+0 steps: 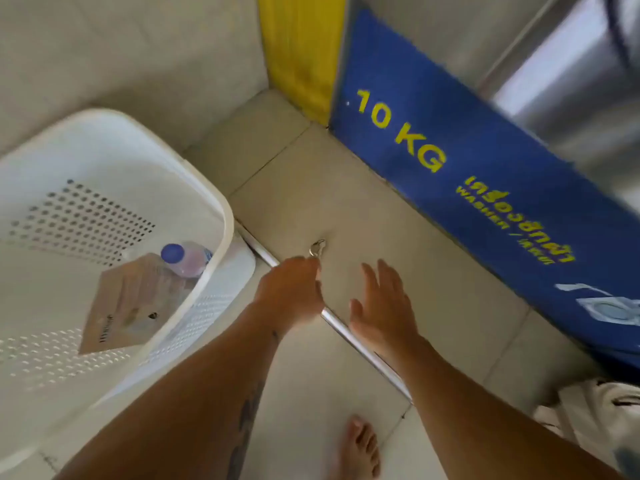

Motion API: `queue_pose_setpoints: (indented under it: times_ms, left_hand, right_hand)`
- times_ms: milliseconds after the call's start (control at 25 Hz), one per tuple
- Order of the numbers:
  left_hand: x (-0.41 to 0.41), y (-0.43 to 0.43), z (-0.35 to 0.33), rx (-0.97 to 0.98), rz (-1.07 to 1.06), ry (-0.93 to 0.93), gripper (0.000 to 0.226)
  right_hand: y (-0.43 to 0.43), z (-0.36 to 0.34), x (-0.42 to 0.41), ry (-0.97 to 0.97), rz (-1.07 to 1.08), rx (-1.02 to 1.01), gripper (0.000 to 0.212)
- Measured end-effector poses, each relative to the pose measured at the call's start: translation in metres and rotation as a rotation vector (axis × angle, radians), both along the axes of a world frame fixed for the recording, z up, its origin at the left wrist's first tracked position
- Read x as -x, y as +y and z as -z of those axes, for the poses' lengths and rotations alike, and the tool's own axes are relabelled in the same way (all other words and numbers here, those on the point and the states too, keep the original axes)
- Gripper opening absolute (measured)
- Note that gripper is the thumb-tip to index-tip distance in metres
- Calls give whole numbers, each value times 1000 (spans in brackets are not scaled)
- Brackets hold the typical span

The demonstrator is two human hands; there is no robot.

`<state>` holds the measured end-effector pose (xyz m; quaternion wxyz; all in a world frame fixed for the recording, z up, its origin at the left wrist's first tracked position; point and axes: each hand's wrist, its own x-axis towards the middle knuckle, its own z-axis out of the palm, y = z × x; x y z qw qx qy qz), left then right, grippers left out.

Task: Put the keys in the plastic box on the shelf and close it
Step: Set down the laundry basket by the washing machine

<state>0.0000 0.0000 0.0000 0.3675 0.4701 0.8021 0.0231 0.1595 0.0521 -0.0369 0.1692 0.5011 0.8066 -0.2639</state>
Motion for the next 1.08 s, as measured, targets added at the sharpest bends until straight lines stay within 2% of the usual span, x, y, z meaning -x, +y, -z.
queue_pose_setpoints:
  times_ms: [120,240,400,560,680,800,960,1080]
  left_hand:
    - [7,18,48,-212,-70,71,41]
    - [4,24,87,-243,-31,148,58]
    - [3,28,112,-345,26,283,48]
    - [11,36,109,-328,104,241,34]
    - [11,39,82,-308,-109,79,26]
    - [5,27,36,-202,-419,-248,32]
    - [2,-2,-60,-140,-629,-552,36]
    - [6,-26,-155,-117,-836,-768,24]
  right_hand:
    - [18,45,11,15,32,-136,73]
    - [17,71,16,37,30,-227,82]
    - [14,83,13,77,59,-266,91]
    - [18,74,9,67,30,-191,95]
    - [35,53,8,-10,-27,-23,98]
    - [51,9,4,-53,29,168,87]
    - [25,-75,3,34,63,115,79]
    - [-6,-161,3,98,68,61,77]
